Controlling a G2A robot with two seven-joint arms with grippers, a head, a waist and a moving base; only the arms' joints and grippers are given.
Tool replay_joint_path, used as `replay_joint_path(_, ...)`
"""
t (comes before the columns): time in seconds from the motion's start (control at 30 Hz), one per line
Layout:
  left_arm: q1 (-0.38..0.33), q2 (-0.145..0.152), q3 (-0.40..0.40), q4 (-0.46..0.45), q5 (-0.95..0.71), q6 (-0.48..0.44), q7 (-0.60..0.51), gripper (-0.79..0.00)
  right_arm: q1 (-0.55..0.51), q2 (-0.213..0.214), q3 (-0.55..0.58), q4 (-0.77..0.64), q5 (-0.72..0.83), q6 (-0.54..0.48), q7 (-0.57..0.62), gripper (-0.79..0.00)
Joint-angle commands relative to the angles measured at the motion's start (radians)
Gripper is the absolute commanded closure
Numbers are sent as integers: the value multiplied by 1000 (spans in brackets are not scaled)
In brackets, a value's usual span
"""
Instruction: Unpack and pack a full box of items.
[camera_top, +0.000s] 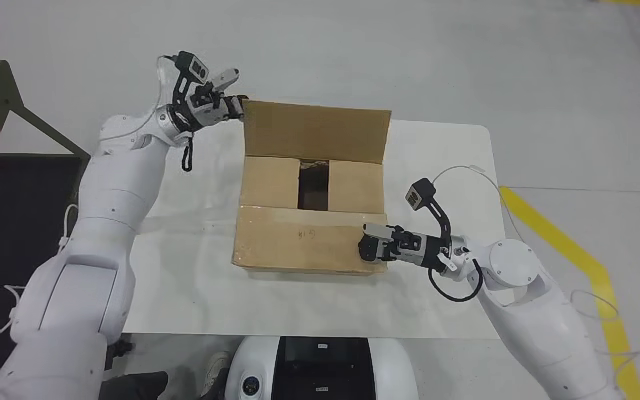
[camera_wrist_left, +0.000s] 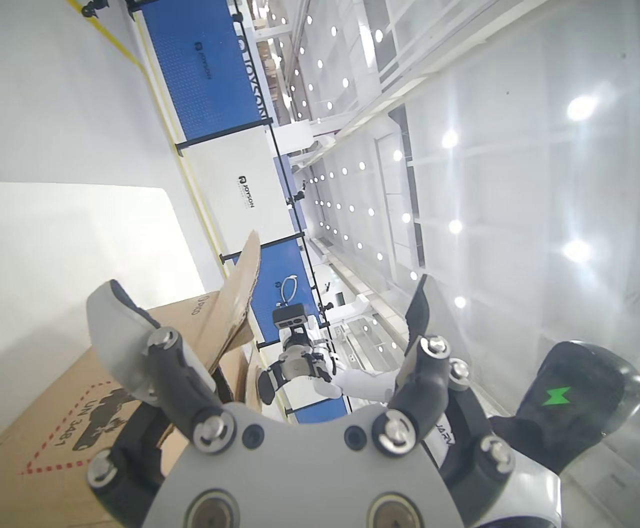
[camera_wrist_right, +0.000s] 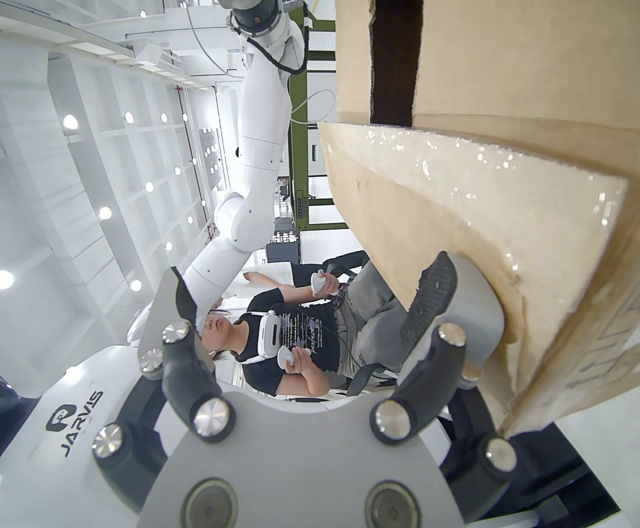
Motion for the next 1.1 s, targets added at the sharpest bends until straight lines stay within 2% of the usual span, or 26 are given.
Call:
replay_joint_path(0.0, 5, 1, -9, -11, -17, 6, -20, -785, 0, 0, 0, 0, 0, 0, 0, -785)
replay_joint_path(0.4, 106, 23, -66, -197, -67, 119, -134, -785, 0, 0, 0, 0, 0, 0, 0, -785)
replay_joint_path(0.7, 143, 26, -60, -315, -43, 170, -185, -785, 0, 0, 0, 0, 0, 0, 0, -785)
replay_joint_path(1.07, 168, 25, -9, -371, -37, 198, -212, -785, 0, 0, 0, 0, 0, 0, 0, -785)
